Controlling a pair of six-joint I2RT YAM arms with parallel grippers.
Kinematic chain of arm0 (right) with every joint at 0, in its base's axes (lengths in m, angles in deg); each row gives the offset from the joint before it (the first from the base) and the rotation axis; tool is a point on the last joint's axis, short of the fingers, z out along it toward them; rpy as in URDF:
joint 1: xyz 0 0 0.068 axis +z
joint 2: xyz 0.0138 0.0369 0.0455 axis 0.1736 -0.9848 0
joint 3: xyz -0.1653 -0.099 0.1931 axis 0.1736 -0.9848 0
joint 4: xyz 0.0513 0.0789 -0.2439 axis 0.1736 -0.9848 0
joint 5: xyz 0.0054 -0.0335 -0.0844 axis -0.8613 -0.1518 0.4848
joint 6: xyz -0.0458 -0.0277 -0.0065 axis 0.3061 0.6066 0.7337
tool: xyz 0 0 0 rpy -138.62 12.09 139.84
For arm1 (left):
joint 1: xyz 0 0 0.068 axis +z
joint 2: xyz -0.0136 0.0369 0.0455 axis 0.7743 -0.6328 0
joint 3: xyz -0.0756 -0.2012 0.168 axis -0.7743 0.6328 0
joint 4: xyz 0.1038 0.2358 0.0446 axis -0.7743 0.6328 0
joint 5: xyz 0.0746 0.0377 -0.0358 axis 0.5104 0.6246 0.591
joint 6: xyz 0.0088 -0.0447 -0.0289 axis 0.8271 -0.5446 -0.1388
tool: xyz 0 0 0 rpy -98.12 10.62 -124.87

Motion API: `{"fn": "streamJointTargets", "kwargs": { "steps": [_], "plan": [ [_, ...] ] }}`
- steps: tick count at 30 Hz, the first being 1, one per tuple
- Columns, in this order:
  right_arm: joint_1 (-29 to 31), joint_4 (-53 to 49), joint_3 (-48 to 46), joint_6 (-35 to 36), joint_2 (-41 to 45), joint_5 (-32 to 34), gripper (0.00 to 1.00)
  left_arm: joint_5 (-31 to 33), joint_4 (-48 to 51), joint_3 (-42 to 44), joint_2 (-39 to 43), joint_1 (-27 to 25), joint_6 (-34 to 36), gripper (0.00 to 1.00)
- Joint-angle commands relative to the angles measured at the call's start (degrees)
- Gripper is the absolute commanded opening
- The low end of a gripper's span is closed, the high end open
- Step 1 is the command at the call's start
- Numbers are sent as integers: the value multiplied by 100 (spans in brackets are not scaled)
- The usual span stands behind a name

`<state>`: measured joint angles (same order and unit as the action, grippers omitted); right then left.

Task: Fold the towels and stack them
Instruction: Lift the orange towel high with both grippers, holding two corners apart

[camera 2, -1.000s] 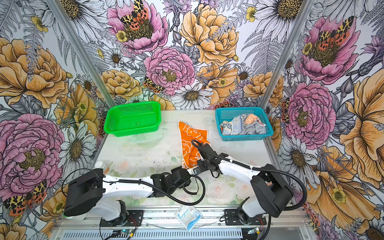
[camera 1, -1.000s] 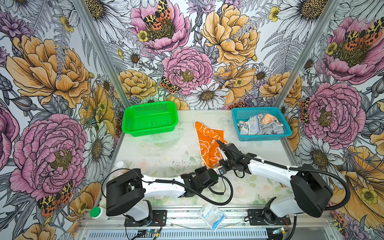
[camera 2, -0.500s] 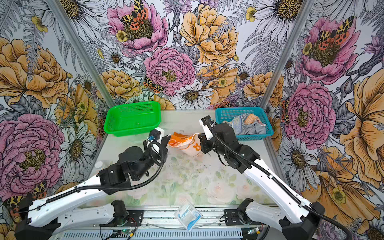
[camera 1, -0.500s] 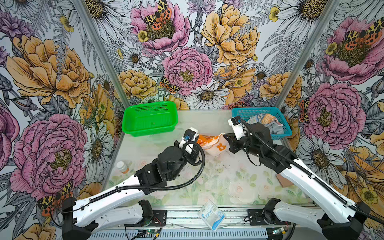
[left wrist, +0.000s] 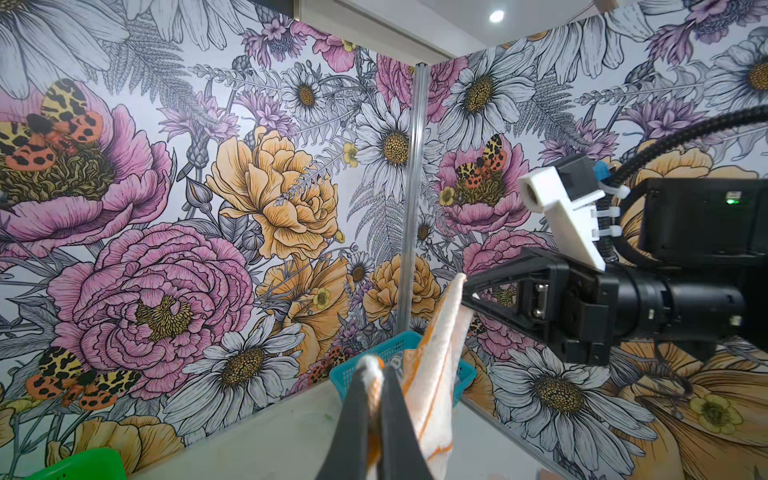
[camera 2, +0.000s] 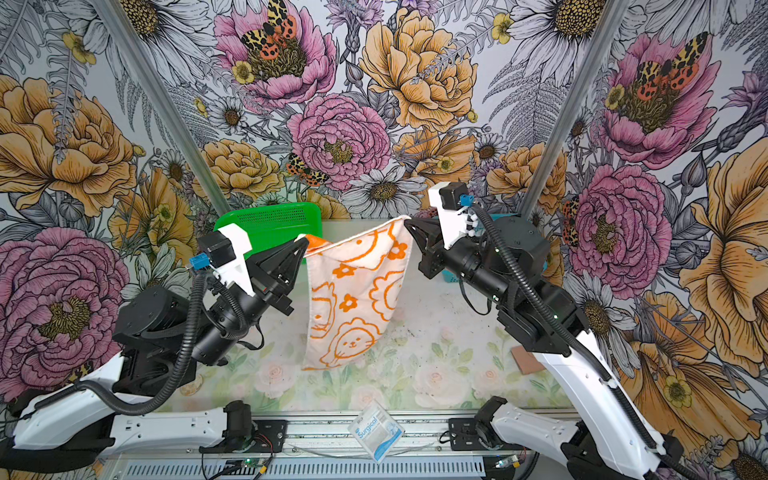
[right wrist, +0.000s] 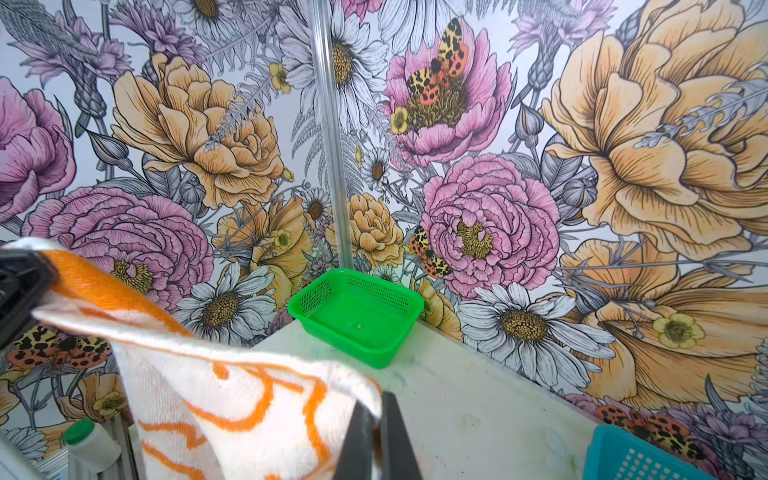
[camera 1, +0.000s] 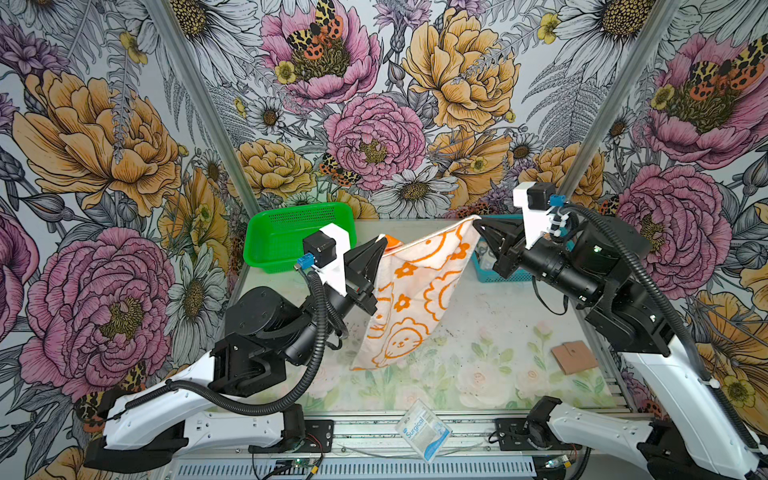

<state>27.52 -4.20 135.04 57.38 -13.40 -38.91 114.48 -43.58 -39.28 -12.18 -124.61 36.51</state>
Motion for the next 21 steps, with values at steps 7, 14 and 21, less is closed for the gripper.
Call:
{"fn": "streamJointTargets", "kwargs": {
  "steps": [7,14,21],
  "plan": [
    [-8,39,-626,222,-318,710,0,458,-1061,999,-136,1063,-248,0],
    [-8,754,-1225,284,-198,464,0,-434,-941,1361,-89,1805,-932,0],
    [-339,764,-710,752,-998,730,0,-2104,98,642,-941,3740,-2165,0]
  ]
}}
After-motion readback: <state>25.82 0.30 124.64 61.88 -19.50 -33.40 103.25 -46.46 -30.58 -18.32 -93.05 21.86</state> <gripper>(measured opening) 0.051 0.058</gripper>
